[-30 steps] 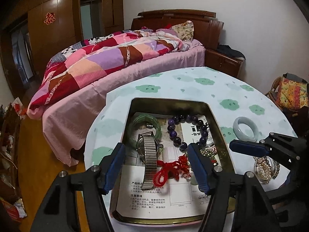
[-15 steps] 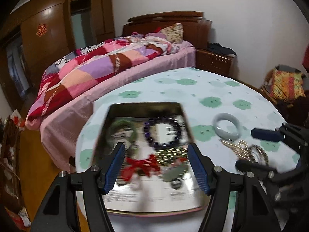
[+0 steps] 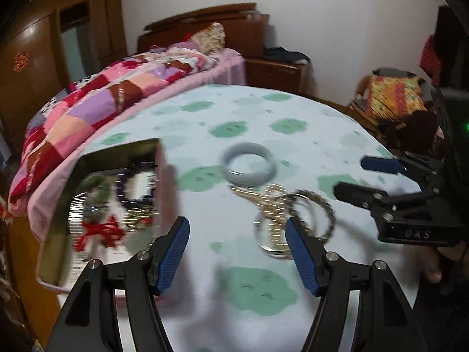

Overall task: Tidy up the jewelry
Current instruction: 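Move both open tools back to the remaining jewelry on the cloth, then grasp the engraved silver bangle with the left tool while the right tool grasps the pearl strand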

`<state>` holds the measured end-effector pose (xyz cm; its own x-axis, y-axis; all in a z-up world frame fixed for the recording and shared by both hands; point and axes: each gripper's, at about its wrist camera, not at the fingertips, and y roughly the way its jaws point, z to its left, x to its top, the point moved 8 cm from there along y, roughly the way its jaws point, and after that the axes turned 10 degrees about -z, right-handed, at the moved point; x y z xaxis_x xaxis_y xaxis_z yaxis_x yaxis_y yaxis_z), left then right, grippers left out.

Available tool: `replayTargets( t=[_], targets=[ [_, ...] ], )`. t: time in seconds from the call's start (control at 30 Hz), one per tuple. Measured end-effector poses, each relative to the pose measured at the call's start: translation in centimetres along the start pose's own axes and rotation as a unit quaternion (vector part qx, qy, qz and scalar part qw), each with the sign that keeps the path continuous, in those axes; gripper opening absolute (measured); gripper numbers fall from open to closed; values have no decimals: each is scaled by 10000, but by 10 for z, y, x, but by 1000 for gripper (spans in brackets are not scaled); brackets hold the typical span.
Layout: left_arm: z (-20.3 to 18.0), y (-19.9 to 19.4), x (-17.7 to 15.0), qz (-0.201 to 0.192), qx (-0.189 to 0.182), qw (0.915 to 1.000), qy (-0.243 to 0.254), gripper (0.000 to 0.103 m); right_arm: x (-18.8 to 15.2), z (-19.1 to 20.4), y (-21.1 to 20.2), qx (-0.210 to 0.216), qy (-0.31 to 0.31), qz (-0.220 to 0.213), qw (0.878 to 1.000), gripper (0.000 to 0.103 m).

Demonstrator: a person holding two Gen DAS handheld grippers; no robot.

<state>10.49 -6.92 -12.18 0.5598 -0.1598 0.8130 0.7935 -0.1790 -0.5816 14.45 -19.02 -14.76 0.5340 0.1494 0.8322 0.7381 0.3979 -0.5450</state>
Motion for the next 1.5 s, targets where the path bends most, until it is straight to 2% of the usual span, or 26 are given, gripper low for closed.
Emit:
replayTargets(
  t=[0.1,0.23,0.63,0.77,0.83,0.97,1.0,1.17,1.33,1.5],
  targets=[
    [-14,10,-2,94,-113,9999,85,73,-2,-7,-2,-95,-7,-33,9999,79],
    [-24,24,-5,249,-270,9993,59,73,-6,-16,-1,-183,31,-26,9998,80],
    [-37,42,-13,477,-328,9982,144,74,-14,-25,-1,-325,141,-29,9994,81],
    [-35,53,-18,659,-318,9973,88,74,-15,-26,0,-346,145,-11,9993,82],
    [-37,57,-20,760,-445,9961,-1,74,-15,-25,0,-357,124,-6,9993,82],
    [-36,55,-20,715,-590,9956,-99,73,-15,-27,0,-340,217,-7,9992,82],
    [-37,54,-19,670,-646,9956,-126,65,-15,-28,0,-330,250,-7,9991,82],
    [-38,47,-16,515,-783,9954,-181,65,-17,-25,1,-373,140,30,9992,83],
    [-34,36,-11,328,-651,9972,-143,65,-17,-24,1,-376,130,24,9992,83],
    [-25,12,9,-107,-396,9992,-25,64,-17,-24,2,-384,109,27,9992,83]
  ],
)
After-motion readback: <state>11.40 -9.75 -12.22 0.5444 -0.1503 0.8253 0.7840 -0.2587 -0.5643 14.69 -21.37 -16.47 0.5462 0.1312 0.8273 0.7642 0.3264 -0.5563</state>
